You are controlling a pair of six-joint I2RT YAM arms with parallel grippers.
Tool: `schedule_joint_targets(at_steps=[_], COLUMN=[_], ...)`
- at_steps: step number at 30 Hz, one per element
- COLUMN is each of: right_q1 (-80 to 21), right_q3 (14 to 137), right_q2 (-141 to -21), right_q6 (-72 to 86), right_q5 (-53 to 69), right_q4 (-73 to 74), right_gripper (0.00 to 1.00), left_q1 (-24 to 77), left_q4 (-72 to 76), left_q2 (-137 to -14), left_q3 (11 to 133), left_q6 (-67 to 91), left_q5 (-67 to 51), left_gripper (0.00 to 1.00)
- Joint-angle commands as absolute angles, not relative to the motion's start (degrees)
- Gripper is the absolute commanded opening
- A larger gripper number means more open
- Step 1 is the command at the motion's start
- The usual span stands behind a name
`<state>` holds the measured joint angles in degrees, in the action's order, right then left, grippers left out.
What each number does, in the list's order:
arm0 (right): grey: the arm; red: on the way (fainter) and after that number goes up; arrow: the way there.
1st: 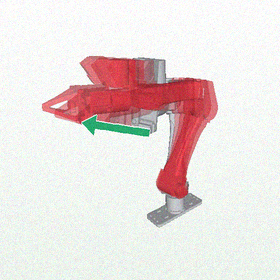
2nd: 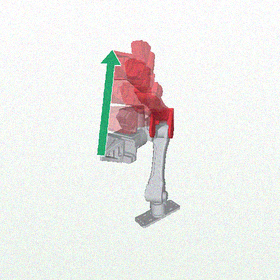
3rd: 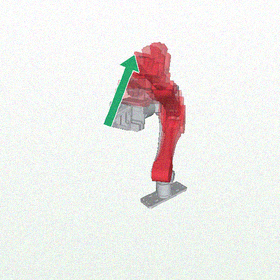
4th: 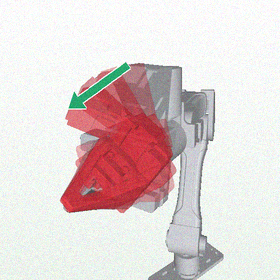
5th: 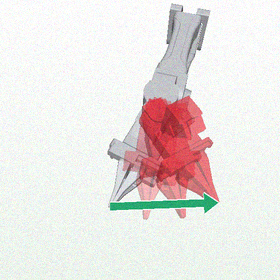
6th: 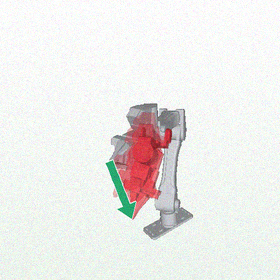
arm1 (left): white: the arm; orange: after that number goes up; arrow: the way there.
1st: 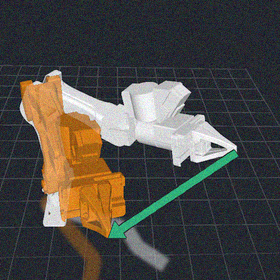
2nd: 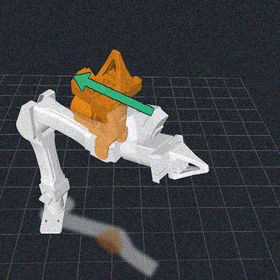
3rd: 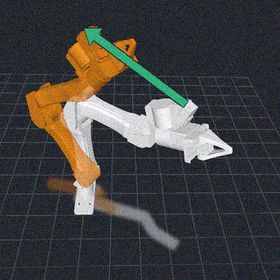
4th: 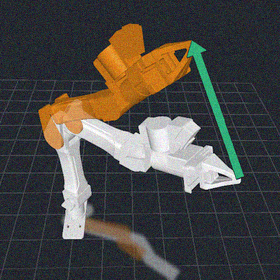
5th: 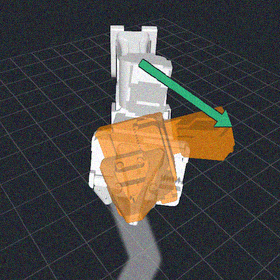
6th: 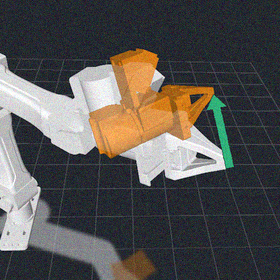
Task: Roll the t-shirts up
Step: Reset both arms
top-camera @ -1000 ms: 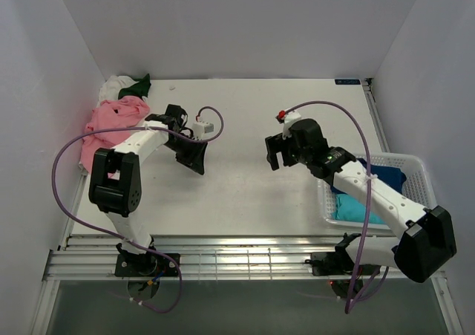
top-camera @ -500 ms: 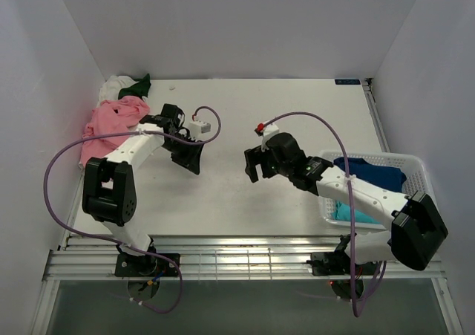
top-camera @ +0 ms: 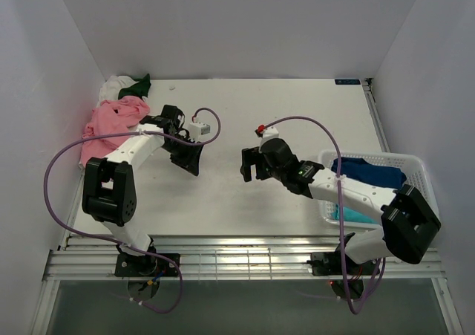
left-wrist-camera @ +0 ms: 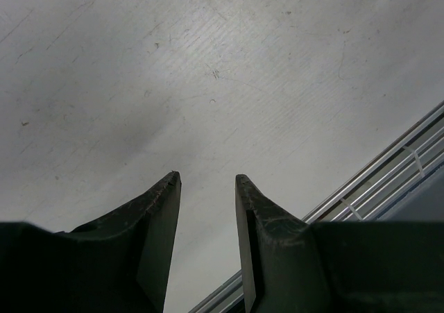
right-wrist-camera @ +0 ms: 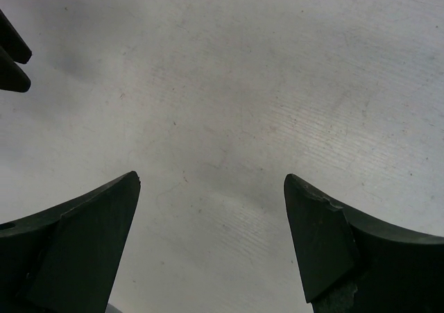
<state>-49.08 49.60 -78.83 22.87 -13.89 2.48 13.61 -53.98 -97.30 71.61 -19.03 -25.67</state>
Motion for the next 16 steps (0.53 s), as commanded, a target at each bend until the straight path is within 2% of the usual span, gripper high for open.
schedule_joint_targets(at_steps=[1,16], right_q1=[-49.31,-49.31], right_q3=[49.48,45.27], right_q2=[-79.28,-77.78], right_q6=[24.61,24.79], right_q5=[-15.73,-15.21], right_q4=[-0.7,-3.07], right_gripper=[0.9,0.9], left_q1=[13.36,13.27], left_q4=[-54.32,-54.32], left_q2=[-95.27,-95.62], left_q3=[71.89,71.72], left_q6=[-19.6,-19.69], left_q5=[-25.75,-25.84], left_gripper=[0.48,0.48])
